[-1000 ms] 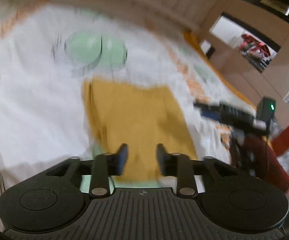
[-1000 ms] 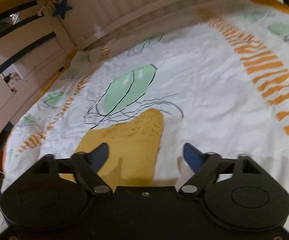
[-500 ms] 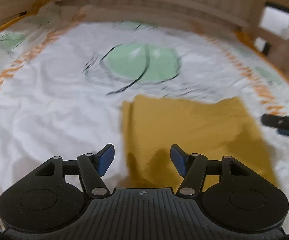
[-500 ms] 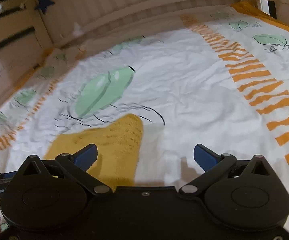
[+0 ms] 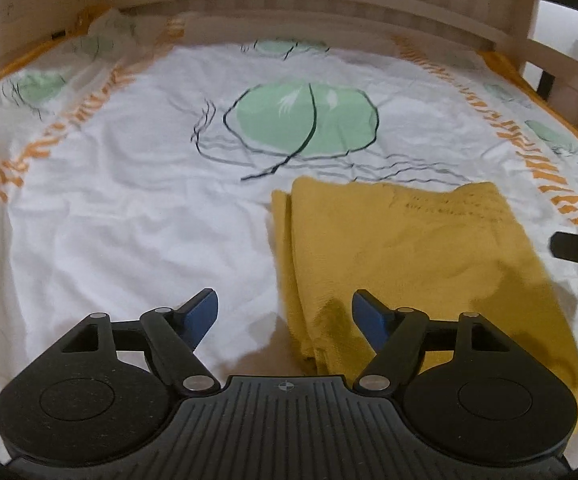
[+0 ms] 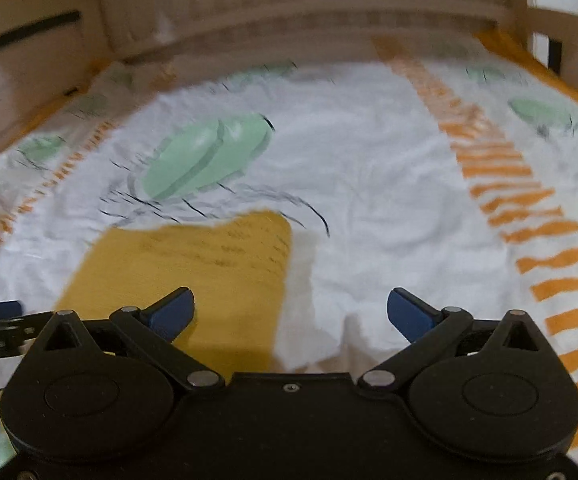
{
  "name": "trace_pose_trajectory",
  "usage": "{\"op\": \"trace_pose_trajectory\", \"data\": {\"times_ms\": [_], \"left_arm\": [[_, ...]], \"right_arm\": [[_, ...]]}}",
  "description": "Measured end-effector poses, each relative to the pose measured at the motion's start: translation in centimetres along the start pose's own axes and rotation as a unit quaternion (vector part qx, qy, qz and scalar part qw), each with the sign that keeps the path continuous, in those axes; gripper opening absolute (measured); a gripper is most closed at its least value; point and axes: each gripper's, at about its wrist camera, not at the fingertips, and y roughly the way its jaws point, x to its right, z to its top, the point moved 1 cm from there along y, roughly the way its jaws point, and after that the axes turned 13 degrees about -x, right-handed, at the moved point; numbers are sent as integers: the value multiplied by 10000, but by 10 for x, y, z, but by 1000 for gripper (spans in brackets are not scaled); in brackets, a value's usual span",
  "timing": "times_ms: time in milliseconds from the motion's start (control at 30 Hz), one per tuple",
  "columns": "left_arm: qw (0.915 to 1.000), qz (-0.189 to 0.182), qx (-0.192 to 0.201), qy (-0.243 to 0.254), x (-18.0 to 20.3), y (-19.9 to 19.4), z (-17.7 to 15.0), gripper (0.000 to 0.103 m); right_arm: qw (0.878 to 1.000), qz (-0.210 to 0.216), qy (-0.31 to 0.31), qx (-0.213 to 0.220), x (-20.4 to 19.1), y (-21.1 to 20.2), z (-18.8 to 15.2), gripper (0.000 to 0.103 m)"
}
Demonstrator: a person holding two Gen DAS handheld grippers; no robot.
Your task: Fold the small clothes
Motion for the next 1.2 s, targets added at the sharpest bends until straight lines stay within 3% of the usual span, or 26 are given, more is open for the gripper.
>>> {"op": "trace_pose_trajectory", "data": {"times_ms": [433,667,833,1033,1200], "left_arm": [[9979,174,472,400,19,-54,-21,73],[9991,189,326,178,15,-63,-40,73],[9980,543,331,57,12,-73,-53,73],[9985,477,242,-95,4,-79,-65,73],[9988,462,77,-167,2,-78,-74,73]], "right_arm": [[9989,247,-116,390,-17,-68,-27,103],[9983,96,-360,448,-36,-85,-49,102],[9994,-190,-46,269,-37,-91,-63,102],[9981,-575,218,97,-34,-93,-78,102],[9990,-402,163,92,-37,-96,-87,102]]}}
